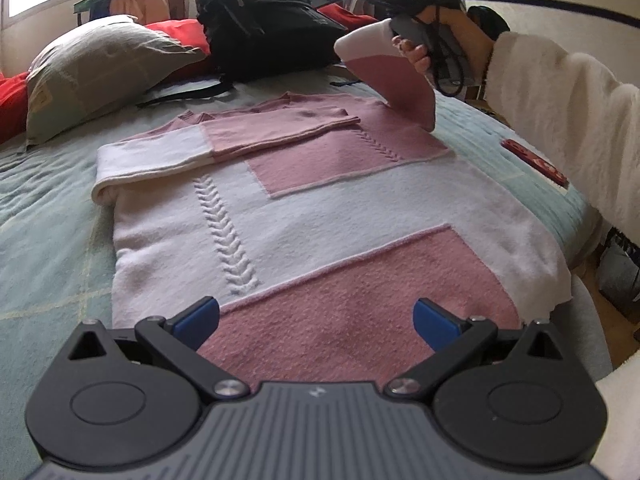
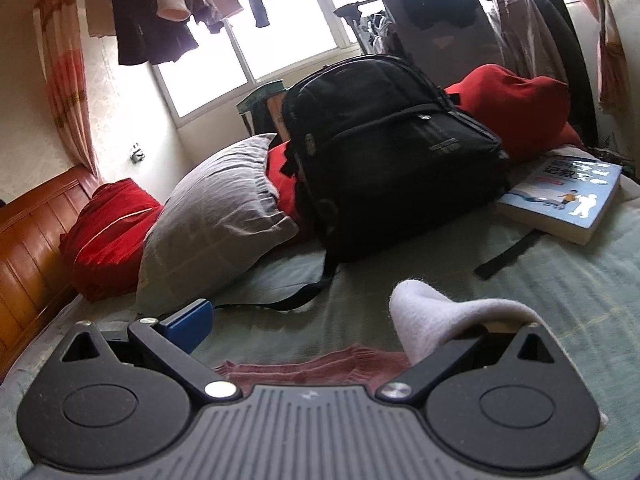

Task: Fold clothes
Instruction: 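Carry the sleeve across the sweater body and lay it down with the right tool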

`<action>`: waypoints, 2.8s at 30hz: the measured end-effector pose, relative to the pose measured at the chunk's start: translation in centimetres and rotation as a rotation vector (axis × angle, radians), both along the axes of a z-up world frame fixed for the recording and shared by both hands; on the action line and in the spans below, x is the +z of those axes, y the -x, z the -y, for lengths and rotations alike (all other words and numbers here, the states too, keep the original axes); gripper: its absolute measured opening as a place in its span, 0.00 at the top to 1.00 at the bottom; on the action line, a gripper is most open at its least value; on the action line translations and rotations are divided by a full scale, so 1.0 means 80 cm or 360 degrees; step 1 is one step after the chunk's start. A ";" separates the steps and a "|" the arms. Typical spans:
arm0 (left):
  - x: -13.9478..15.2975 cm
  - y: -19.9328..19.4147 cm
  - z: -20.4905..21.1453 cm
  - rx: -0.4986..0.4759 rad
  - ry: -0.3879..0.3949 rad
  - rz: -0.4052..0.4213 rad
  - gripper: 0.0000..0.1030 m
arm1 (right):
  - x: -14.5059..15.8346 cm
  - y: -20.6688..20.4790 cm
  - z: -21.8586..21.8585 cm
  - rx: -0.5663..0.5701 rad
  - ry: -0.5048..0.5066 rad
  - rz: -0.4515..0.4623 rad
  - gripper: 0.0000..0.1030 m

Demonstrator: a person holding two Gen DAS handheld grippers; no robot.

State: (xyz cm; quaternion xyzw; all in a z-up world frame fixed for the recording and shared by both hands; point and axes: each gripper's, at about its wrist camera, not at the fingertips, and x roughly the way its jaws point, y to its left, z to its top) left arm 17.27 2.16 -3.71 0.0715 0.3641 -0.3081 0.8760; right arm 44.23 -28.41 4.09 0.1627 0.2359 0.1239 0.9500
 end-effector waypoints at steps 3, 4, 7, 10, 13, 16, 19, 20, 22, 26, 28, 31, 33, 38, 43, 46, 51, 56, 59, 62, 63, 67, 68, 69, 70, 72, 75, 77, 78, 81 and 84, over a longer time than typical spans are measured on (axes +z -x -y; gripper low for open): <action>0.000 0.002 -0.006 0.0003 0.0017 -0.0004 0.01 | -0.002 0.004 -0.020 0.0003 0.0023 0.0021 0.00; 0.000 0.002 -0.008 0.0002 0.0025 -0.0010 0.01 | -0.003 0.006 -0.027 0.0003 0.0033 0.0029 0.00; -0.001 0.002 -0.011 0.0006 0.0027 -0.0029 0.01 | -0.007 0.007 -0.046 0.0010 0.0034 0.0035 0.00; -0.002 0.004 -0.012 0.0010 0.0015 -0.0034 0.01 | -0.011 0.010 -0.059 -0.0005 0.0016 0.0054 0.00; -0.001 0.004 -0.011 0.0004 0.0011 -0.0041 0.01 | -0.016 0.011 -0.071 0.0006 0.0015 0.0055 0.00; 0.000 0.004 -0.008 -0.0003 -0.0003 -0.0042 0.01 | -0.023 0.011 -0.083 0.0033 0.0055 0.0049 0.00; -0.002 0.003 -0.007 0.0006 -0.0015 -0.0055 0.01 | -0.033 0.012 -0.093 0.0067 0.0101 0.0046 0.00; -0.002 0.002 -0.007 0.0014 -0.0021 -0.0060 0.01 | -0.037 0.011 -0.095 0.0083 0.0108 0.0037 0.00; -0.003 0.001 -0.007 0.0030 -0.0030 -0.0069 0.01 | -0.045 0.009 -0.098 0.0096 0.0115 0.0016 0.00; -0.004 0.000 -0.005 0.0043 -0.0046 -0.0079 0.01 | -0.063 0.001 -0.101 0.0116 0.0081 -0.0038 0.00; -0.003 0.000 -0.003 0.0038 -0.0055 -0.0080 0.01 | -0.073 -0.002 -0.102 0.0124 0.0061 -0.0066 0.00; -0.004 0.000 0.001 0.0035 -0.0066 -0.0079 0.01 | -0.092 -0.005 -0.101 0.0150 0.0005 -0.0093 0.00; -0.003 -0.001 0.003 0.0036 -0.0069 -0.0077 0.01 | -0.105 -0.006 -0.096 0.0168 -0.0060 -0.0127 0.00; 0.000 0.001 0.004 0.0047 -0.0066 -0.0070 0.01 | -0.128 -0.002 -0.082 0.0202 -0.0211 -0.0196 0.00; 0.002 0.003 0.008 0.0031 -0.0069 -0.0064 0.01 | -0.135 0.010 -0.055 0.0186 -0.0326 -0.0232 0.00; 0.002 0.004 0.011 0.0012 -0.0066 -0.0063 0.01 | -0.142 0.016 -0.024 0.0145 -0.0558 -0.0268 0.00; 0.000 0.006 0.016 -0.0018 -0.0065 -0.0066 0.01 | -0.145 0.020 0.016 -0.0062 -0.0781 -0.0240 0.00; -0.005 0.006 0.015 -0.0018 -0.0079 -0.0078 0.01 | -0.136 0.008 0.019 -0.0093 -0.0761 -0.0203 0.00; -0.005 0.006 0.015 -0.0014 -0.0078 -0.0076 0.01 | -0.123 0.003 0.000 0.0006 -0.0708 -0.0150 0.00; -0.006 0.005 0.014 -0.0015 -0.0072 -0.0080 0.01 | -0.110 -0.002 -0.028 0.0134 -0.0680 -0.0133 0.00; -0.007 0.006 0.015 -0.0016 -0.0073 -0.0078 0.01 | -0.106 -0.005 -0.038 0.0176 -0.0674 -0.0131 0.00; -0.008 0.007 0.012 -0.0007 -0.0064 -0.0086 0.01 | -0.096 -0.013 -0.080 0.0338 -0.0594 -0.0156 0.00; -0.008 0.007 0.010 -0.0001 -0.0064 -0.0086 0.01 | -0.096 -0.015 -0.091 0.0378 -0.0568 -0.0172 0.00; -0.008 0.007 0.009 0.0005 -0.0064 -0.0086 0.01 | -0.096 -0.015 -0.098 0.0410 -0.0547 -0.0190 0.00; -0.008 0.007 0.008 0.0012 -0.0063 -0.0084 0.01 | -0.097 -0.016 -0.106 0.0441 -0.0526 -0.0208 0.00; -0.007 0.006 0.005 0.0022 -0.0057 -0.0082 0.01 | -0.100 -0.012 -0.115 0.0487 -0.0483 -0.0234 0.00; -0.007 0.006 0.004 0.0029 -0.0053 -0.0077 0.01 | -0.101 -0.006 -0.115 0.0522 -0.0450 -0.0264 0.00; -0.008 0.006 0.005 0.0029 -0.0047 -0.0079 0.01 | -0.100 -0.002 -0.117 0.0538 -0.0427 -0.0278 0.00; -0.008 0.007 0.006 0.0029 -0.0046 -0.0079 0.01 | -0.098 -0.001 -0.119 0.0541 -0.0412 -0.0279 0.00; -0.008 0.011 0.007 0.0021 -0.0039 -0.0080 0.01 | -0.094 -0.006 -0.131 0.0571 -0.0344 -0.0306 0.00; -0.009 0.014 0.008 0.0015 -0.0037 -0.0084 0.01 | -0.101 -0.013 -0.155 0.0599 -0.0219 -0.0419 0.00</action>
